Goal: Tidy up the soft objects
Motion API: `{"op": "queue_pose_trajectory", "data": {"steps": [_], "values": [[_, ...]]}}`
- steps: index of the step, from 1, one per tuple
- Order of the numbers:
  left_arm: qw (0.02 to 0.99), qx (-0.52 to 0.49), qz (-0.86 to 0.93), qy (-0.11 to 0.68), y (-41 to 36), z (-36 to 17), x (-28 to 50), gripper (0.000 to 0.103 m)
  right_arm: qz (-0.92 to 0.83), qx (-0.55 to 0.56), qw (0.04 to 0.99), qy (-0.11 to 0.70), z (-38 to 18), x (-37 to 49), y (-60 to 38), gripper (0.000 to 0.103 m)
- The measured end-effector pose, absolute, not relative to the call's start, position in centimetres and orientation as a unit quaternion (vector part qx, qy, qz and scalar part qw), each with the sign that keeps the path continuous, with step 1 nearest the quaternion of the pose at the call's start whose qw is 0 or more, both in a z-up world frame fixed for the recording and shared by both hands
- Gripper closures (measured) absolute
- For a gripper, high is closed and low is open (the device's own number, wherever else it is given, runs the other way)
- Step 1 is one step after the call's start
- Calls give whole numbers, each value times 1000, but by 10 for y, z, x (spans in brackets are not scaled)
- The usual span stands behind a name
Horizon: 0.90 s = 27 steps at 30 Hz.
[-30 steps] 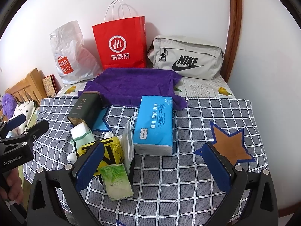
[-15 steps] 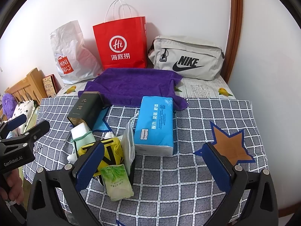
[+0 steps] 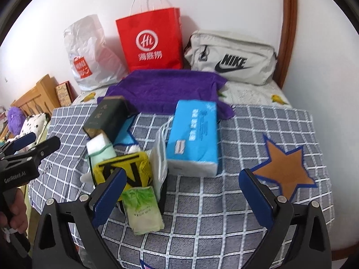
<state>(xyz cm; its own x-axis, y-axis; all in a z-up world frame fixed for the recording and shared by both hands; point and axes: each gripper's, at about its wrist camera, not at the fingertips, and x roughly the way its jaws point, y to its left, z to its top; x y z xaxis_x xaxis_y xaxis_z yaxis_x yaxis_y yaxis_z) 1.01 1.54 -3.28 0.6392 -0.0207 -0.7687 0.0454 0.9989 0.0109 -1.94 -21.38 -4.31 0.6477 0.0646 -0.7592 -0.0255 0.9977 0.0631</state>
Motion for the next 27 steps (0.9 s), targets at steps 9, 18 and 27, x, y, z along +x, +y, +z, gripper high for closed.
{"op": "queue_pose_trajectory", "data": {"steps": [9, 18, 27], "values": [[900, 23, 1, 434, 28, -58, 12, 0, 71, 16, 896, 439, -81, -2, -192, 40], [895, -9, -7, 446, 33, -81, 20, 0, 90, 33, 901, 423, -96, 12, -191, 96], [890, -20, -63, 451, 20, -91, 17, 2, 94, 44, 911, 400, -82, 1, -205, 99]]}}
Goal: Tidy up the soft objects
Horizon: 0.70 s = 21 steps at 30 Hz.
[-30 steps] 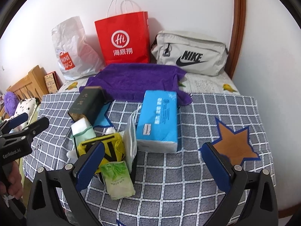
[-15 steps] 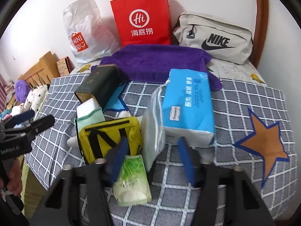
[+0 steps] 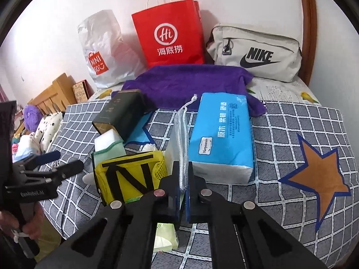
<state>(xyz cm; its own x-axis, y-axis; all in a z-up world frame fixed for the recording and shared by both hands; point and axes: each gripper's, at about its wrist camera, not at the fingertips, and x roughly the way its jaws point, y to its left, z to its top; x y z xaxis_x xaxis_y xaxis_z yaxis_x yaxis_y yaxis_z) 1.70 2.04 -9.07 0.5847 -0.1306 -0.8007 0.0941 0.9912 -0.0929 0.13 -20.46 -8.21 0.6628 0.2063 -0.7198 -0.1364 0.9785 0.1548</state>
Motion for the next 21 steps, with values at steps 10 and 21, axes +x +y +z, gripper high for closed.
{"op": "queue_pose_trajectory", "data": {"steps": [10, 21], "values": [[884, -44, -113, 451, 11, -99, 30, 26, 102, 32, 919, 380, -63, -11, -209, 100], [869, -76, -174, 457, 10, -108, 43, 64, 99, 31, 912, 397, -74, -1, -208, 99]]}}
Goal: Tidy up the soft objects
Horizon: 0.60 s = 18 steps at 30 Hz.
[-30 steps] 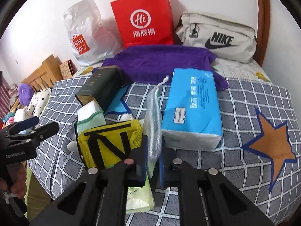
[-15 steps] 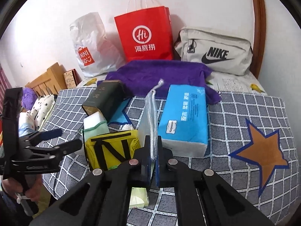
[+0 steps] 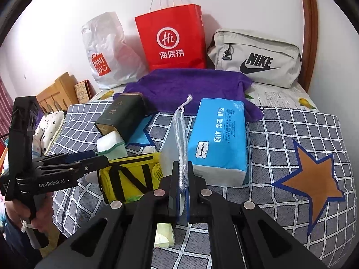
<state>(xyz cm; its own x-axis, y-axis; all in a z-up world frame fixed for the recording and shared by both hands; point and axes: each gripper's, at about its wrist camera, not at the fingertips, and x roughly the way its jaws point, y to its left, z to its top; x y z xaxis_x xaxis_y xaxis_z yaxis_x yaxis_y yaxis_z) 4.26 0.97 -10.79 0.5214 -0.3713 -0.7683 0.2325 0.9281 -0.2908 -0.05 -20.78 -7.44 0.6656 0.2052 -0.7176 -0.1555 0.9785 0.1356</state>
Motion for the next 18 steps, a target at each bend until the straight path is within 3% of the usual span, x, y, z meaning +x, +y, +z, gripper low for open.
{"op": "queue_pose_trajectory", "data": {"steps": [7, 18], "values": [[864, -90, -190, 457, 10, -111, 42, 75, 97, 29, 911, 401, -77, 4, -205, 100], [870, -96, -192, 443, 21, -93, 39, 76, 97, 27, 912, 398, -70, 5, -203, 100]]}}
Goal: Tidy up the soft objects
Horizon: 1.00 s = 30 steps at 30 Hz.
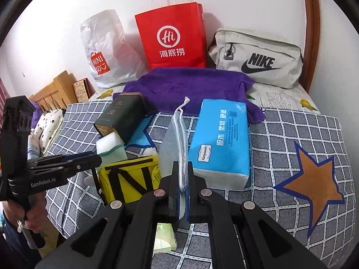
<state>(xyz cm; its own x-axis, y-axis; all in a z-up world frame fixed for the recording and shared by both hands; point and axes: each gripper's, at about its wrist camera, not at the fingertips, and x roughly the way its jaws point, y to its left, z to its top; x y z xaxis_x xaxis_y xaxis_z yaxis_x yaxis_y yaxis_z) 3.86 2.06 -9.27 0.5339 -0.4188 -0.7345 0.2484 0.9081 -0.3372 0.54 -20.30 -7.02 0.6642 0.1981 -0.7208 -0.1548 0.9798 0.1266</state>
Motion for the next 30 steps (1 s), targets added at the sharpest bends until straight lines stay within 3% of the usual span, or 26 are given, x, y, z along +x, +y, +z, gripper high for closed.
{"op": "queue_pose_trajectory", "data": {"steps": [30], "values": [[912, -47, -158, 375, 25, -14, 79, 76, 127, 27, 931, 342, -11, 42, -203, 100]]}}
